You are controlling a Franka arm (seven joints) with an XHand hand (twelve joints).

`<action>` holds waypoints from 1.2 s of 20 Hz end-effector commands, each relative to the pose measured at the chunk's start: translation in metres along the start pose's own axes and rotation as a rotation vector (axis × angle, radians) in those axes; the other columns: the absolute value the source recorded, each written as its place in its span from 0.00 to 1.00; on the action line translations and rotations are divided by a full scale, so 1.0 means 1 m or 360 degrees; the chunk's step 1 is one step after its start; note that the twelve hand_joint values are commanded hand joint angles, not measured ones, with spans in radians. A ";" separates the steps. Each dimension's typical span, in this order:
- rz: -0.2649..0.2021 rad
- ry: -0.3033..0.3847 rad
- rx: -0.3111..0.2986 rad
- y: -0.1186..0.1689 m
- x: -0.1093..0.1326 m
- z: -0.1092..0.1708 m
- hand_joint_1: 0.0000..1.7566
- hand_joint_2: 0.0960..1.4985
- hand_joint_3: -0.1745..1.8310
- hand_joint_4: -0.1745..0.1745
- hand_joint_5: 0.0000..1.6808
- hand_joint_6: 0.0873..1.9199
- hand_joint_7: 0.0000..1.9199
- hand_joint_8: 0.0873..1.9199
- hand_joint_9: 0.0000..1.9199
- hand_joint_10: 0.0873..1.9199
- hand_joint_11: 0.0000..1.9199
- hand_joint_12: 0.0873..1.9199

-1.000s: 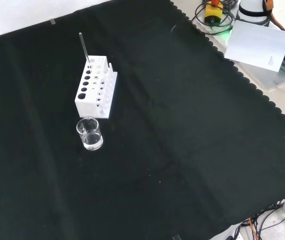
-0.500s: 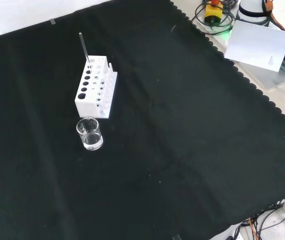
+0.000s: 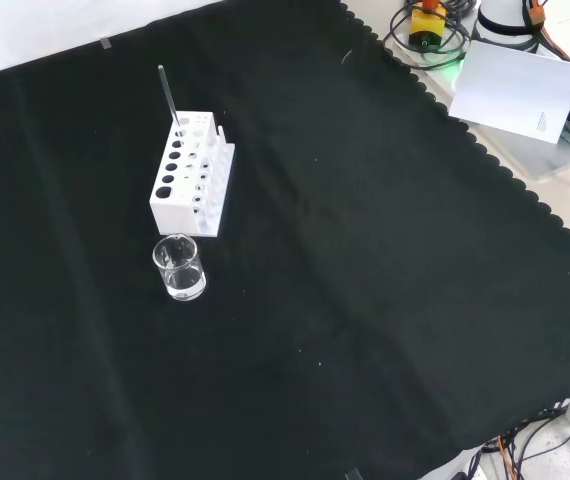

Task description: Take the glass rod from the white test tube rack.

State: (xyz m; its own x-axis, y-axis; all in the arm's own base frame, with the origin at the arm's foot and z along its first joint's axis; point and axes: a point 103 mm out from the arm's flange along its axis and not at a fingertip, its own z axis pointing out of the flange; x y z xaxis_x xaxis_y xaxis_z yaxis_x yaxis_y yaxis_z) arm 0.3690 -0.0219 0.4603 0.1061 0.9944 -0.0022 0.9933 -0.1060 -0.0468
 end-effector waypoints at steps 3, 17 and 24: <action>-0.0006 0.0013 -0.0016 0.072 -0.010 0.006 0.32 0.59 0.28 0.14 0.03 0.00 0.00 0.20 0.00 0.34 0.00 0.60; 0.0003 0.0043 0.0034 0.147 -0.031 0.050 0.32 0.59 0.29 0.10 0.06 0.00 0.00 0.27 0.05 0.41 0.00 0.73; 0.0009 0.0054 0.0027 0.181 -0.049 0.068 0.33 0.59 0.29 0.10 0.07 0.00 0.00 0.30 0.07 0.42 0.00 0.73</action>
State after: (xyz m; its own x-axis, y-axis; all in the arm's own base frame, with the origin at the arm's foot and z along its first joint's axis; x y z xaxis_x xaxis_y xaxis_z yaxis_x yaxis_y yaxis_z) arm 0.5158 -0.0688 0.3960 0.1069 0.9940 0.0232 0.9912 -0.1047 -0.0806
